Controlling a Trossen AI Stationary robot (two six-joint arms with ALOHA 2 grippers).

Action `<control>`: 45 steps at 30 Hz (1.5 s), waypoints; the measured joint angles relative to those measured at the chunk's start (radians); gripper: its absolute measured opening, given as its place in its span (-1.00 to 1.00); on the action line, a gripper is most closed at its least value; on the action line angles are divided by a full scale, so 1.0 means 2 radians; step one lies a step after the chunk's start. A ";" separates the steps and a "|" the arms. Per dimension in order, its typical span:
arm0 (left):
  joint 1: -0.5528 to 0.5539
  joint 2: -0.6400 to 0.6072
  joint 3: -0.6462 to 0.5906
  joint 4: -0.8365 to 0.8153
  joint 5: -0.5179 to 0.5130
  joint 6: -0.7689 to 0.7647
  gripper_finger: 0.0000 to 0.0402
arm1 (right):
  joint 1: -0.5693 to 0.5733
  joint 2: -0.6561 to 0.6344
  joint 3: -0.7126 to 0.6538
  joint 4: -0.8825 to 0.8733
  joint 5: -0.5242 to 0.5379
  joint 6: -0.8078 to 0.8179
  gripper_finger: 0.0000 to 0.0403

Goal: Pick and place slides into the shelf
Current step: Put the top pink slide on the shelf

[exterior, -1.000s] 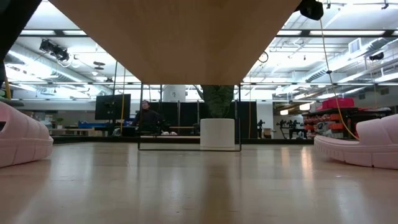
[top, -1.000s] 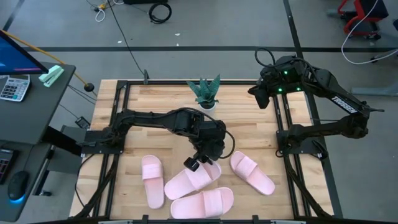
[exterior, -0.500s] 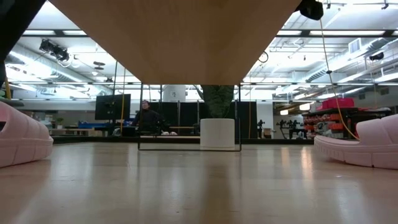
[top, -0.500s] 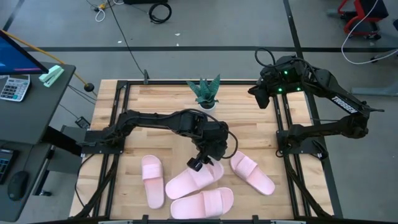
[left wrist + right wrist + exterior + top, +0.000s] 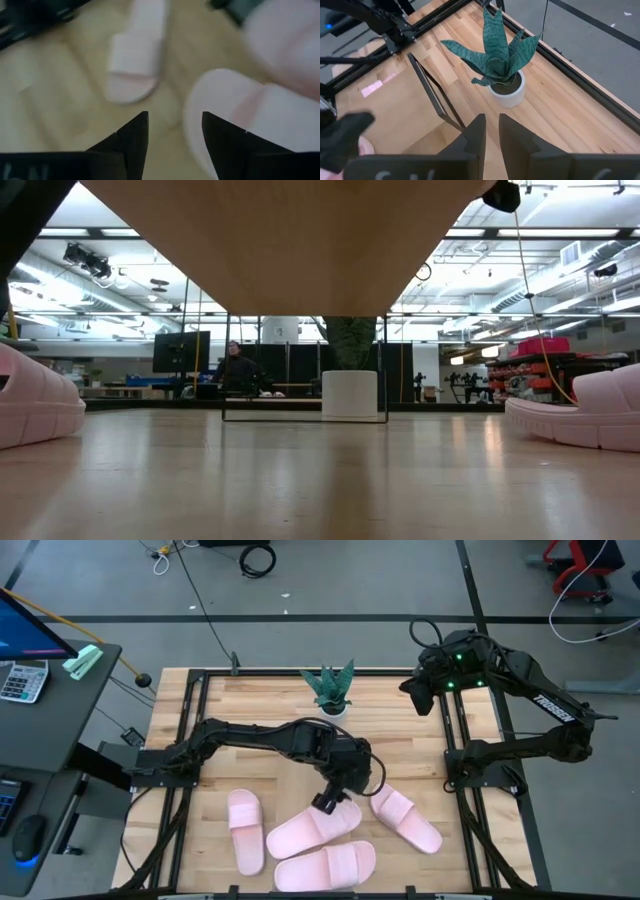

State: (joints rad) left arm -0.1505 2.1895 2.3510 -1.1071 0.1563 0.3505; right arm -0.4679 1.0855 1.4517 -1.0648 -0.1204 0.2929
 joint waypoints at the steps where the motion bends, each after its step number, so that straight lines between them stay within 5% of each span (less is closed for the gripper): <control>1: 0.000 0.000 0.001 0.004 -0.020 -0.016 -0.08 | 0.000 0.000 0.000 -0.003 0.000 -0.002 -0.71; 7: 0.001 -0.006 0.003 -0.022 -0.132 -0.194 -0.19 | 0.000 0.000 0.000 -0.027 0.018 -0.013 -0.71; 12: -0.003 -0.011 0.003 -0.094 -0.133 -0.351 -0.33 | 0.000 0.000 0.000 -0.031 0.020 -0.015 -0.71; 17: -0.008 -0.011 0.000 -0.137 -0.112 -0.430 -0.46 | 0.000 0.000 0.000 -0.031 0.020 -0.017 -0.71; 30: -0.015 0.007 -0.001 -0.128 -0.109 -0.440 -0.96 | 0.000 0.000 0.000 -0.030 0.020 -0.023 -0.71; 45: -0.033 0.026 -0.001 -0.089 -0.070 -0.435 -0.98 | 0.000 0.000 0.000 -0.030 0.020 -0.031 -0.71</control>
State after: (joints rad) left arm -0.2156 2.2420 2.3486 -1.2852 0.0166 -0.5201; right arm -0.4683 1.0851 1.4517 -1.1258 -0.0799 0.2317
